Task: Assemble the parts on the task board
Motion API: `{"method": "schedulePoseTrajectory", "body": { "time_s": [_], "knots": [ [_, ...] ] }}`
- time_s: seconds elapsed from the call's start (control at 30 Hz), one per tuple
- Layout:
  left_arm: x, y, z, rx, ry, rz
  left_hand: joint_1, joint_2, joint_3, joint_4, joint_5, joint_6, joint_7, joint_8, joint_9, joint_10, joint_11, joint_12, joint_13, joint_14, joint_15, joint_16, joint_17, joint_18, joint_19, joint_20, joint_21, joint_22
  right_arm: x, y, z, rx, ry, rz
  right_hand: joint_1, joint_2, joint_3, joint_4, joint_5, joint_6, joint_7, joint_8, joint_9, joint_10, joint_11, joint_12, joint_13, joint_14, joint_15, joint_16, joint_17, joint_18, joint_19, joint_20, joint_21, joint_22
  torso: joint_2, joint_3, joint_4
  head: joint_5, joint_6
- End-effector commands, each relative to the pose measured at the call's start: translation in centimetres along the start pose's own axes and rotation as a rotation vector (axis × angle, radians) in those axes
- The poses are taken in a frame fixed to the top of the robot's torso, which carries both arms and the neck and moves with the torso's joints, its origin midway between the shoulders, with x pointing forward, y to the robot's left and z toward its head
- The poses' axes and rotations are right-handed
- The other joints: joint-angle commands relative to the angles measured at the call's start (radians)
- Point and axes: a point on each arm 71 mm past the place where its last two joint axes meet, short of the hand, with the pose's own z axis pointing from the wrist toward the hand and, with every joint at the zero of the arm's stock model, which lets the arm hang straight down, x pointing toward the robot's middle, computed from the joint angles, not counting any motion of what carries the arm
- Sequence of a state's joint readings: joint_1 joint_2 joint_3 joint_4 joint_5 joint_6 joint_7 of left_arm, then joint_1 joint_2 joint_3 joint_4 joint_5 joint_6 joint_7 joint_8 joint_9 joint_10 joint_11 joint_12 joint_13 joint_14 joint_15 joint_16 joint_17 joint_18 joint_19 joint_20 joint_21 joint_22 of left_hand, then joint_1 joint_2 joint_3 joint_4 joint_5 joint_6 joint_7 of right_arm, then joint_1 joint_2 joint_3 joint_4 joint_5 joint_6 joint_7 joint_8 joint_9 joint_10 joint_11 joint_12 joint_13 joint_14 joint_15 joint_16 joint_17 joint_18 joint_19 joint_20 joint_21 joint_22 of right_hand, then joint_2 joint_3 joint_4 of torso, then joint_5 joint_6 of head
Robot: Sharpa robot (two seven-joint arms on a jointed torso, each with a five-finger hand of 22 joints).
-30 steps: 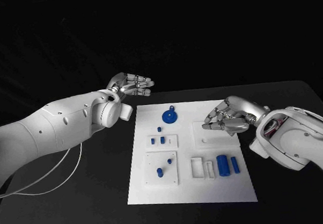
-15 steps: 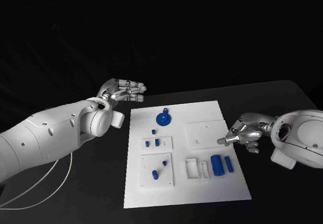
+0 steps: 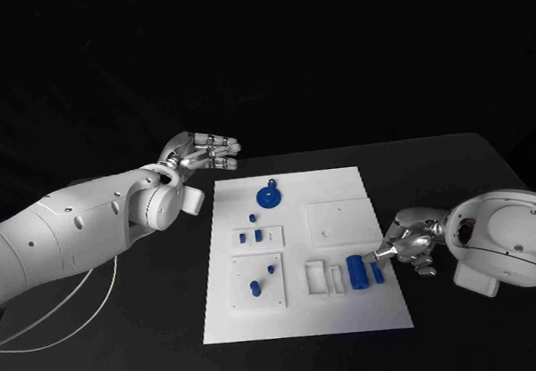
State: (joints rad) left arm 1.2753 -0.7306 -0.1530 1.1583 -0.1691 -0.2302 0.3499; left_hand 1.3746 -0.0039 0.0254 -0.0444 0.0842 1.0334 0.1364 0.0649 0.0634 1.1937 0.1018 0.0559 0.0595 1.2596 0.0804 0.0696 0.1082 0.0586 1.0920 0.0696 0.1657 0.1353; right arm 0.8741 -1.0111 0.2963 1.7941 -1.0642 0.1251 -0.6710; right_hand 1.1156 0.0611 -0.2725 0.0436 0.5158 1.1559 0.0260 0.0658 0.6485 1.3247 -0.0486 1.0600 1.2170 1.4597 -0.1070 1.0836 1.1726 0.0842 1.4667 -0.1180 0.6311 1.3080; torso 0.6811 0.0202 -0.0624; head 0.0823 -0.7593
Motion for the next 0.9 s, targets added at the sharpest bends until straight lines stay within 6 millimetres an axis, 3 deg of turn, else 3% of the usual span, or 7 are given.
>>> {"method": "schedulePoseTrajectory", "body": {
  "time_s": [0.03,0.33,0.43,0.47,0.5,0.6,0.9],
  "knots": [
    [0.3,-0.1,0.0,0.017,0.018,-0.015,-0.009,-0.001,-0.006,-0.001,0.004,0.001,0.000,-0.001,0.000,-0.002,0.002,0.004,0.000,0.008,0.000,0.000,0.001,-0.011,0.003,-0.006,0.002,0.002,0.6,0.0,0.0,0.046,0.038,-0.041,-0.013,0.001,0.000,0.012,0.000,0.002,-0.002,-0.001,0.008,0.007,-0.002,0.002,0.004,0.007,0.002,0.004,0.004,-0.017,0.050,-0.009,0.007,0.048,0.002,-0.0008,-0.0013,0.002,-0.002],
    [0.5,-0.1,0.1,0.011,0.029,-0.019,-0.012,0.001,-0.012,-0.001,0.003,-0.001,0.001,-0.001,0.000,-0.010,0.005,0.004,0.000,0.007,0.001,0.000,0.003,-0.010,0.001,-0.005,0.006,0.004,1.3,0.7,0.5,0.056,0.015,-0.089,-0.021,-0.033,0.016,0.046,-0.049,-0.055,0.014,0.000,0.044,-0.004,0.010,-0.017,0.004,0.007,0.010,0.005,0.008,-0.007,0.050,-0.002,0.010,0.056,0.002,-0.0002,0.0007,0.003,-0.009],
    [0.6,-0.1,0.1,0.009,0.035,-0.021,-0.014,0.001,-0.015,0.000,0.002,-0.002,0.002,-0.001,0.000,-0.012,0.006,0.004,0.000,0.006,0.001,0.000,0.003,-0.010,-0.001,-0.004,0.006,0.005,1.7,0.7,0.7,0.061,0.012,-0.105,-0.019,-0.050,0.036,0.069,-0.044,-0.094,0.017,0.002,0.173,-0.013,0.012,-0.042,-0.013,0.007,0.012,0.003,0.008,0.002,0.051,0.002,0.013,0.057,0.002,-0.0008,0.0010,0.005,-0.011],
    [0.6,-0.1,0.1,0.008,0.036,-0.022,-0.014,0.001,-0.015,0.000,0.002,-0.002,0.002,-0.001,0.000,-0.012,0.006,0.004,0.000,0.006,0.001,0.000,0.003,-0.010,-0.001,-0.004,0.006,0.005,1.8,0.7,0.7,0.062,0.011,-0.110,-0.019,-0.058,0.043,0.078,-0.042,-0.106,0.015,0.003,0.245,-0.015,0.011,-0.042,-0.014,0.007,0.011,0.000,0.007,0.004,0.051,0.002,0.015,0.058,0.002,-0.0006,0.0014,0.007,-0.012],
    [0.6,-0.1,0.1,0.007,0.037,-0.022,-0.014,0.001,-0.015,0.000,0.002,-0.002,0.002,-0.001,0.000,-0.012,0.006,0.004,0.000,0.006,0.001,0.000,0.003,-0.010,-0.001,-0.004,0.006,0.005,2.0,0.8,0.8,0.062,0.010,-0.116,-0.016,-0.071,0.056,0.097,-0.041,-0.120,0.014,-0.002,0.359,-0.015,0.010,-0.040,-0.013,0.007,0.009,-0.001,0.007,0.005,0.051,0.002,0.014,0.058,0.002,-0.0003,0.0016,0.007,-0.014],
    [0.6,0.0,0.1,0.005,0.038,-0.023,-0.015,0.002,-0.017,0.001,0.002,-0.003,0.002,-0.001,0.000,-0.012,0.006,0.004,0.000,0.006,0.001,0.000,0.003,-0.010,-0.002,-0.004,0.007,0.005,2.2,0.9,1.0,0.064,0.010,-0.125,-0.017,-0.080,0.060,0.112,-0.044,-0.105,0.006,-0.002,0.442,-0.014,0.005,-0.039,-0.012,0.007,0.006,0.000,0.008,0.002,0.052,-0.001,0.024,0.062,0.002,-0.0001,0.0017,0.007,-0.015],
    [0.5,0.0,0.1,0.001,0.039,-0.023,-0.016,0.002,-0.022,0.003,-0.001,-0.003,0.002,-0.001,0.000,-0.012,0.006,0.004,0.000,0.006,0.002,0.000,0.004,-0.010,-0.003,-0.004,0.008,0.006,2.9,1.0,1.5,0.069,0.008,-0.152,-0.018,-0.081,0.063,0.126,-0.047,-0.092,-0.001,-0.001,0.505,-0.012,0.001,-0.034,-0.008,0.008,0.005,0.000,0.009,-0.002,0.052,-0.004,0.026,0.063,0.002,-0.0010,0.0030,0.009,-0.020]
  ]
}}
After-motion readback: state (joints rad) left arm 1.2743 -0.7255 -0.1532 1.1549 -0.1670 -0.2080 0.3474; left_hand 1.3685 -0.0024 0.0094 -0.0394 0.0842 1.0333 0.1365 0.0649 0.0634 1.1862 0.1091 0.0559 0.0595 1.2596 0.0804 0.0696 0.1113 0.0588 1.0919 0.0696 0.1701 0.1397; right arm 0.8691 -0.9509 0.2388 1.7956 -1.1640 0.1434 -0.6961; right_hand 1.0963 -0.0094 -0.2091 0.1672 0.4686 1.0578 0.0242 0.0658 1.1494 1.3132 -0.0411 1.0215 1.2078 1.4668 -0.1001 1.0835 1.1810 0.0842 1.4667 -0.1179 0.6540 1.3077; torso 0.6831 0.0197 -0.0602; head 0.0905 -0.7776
